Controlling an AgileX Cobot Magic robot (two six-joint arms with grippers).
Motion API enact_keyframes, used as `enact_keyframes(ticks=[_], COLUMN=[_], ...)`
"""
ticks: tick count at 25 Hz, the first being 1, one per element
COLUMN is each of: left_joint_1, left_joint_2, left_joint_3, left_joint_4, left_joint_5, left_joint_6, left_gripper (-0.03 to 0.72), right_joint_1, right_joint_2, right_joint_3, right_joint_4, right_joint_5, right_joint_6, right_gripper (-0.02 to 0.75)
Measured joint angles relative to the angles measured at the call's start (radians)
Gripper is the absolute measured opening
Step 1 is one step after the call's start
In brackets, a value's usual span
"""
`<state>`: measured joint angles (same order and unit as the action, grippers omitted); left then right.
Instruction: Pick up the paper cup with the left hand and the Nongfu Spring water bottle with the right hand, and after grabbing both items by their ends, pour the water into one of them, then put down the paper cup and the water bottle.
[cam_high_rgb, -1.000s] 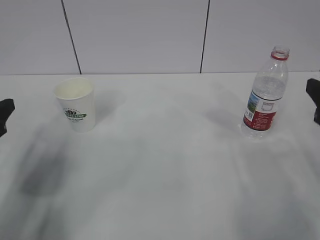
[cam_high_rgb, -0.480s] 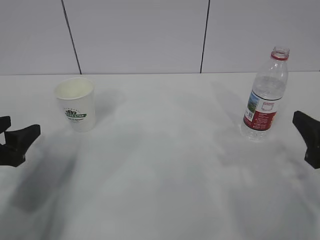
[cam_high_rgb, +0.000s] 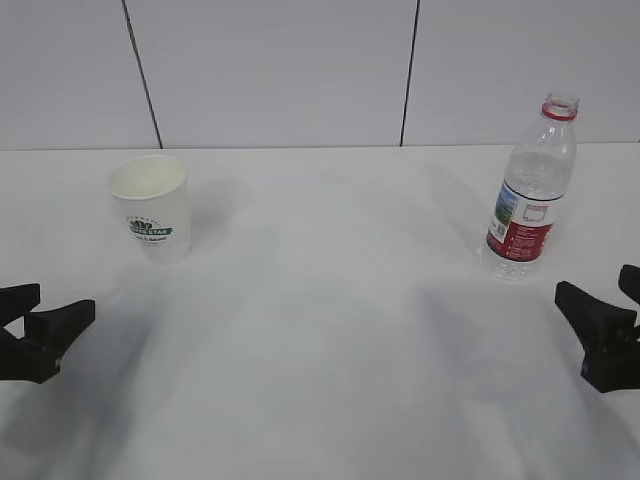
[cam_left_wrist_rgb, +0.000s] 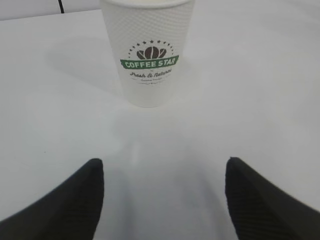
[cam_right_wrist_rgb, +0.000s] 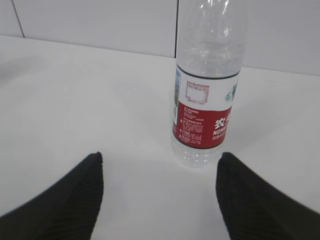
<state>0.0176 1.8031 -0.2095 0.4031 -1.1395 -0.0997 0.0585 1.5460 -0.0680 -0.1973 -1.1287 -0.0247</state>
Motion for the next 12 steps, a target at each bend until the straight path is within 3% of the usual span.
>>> enact_keyframes(ticks=[4,8,12], left_joint_1=[0.000,0.000,0.000], left_joint_2=[0.000,0.000,0.009], left_joint_3=[-0.011,-0.056,-0.091], left_joint_4=[0.013,0.047,0.058], left_joint_5=[0.000,-0.002,-0.004], left_joint_6=[0.000,0.000,0.000], left_gripper=[0.571,0.661,0.689], right_joint_1=[0.000,0.000,0.000], right_joint_2=[0.011,0.011,0.011], right_joint_3=[0.000,0.000,0.000], right_joint_4=[-0.011,-0.013,-0.013], right_joint_5=[-0.004,-0.008,-0.008], right_joint_6=[0.000,0.000,0.000], right_gripper=[0.532,0.532,0.533])
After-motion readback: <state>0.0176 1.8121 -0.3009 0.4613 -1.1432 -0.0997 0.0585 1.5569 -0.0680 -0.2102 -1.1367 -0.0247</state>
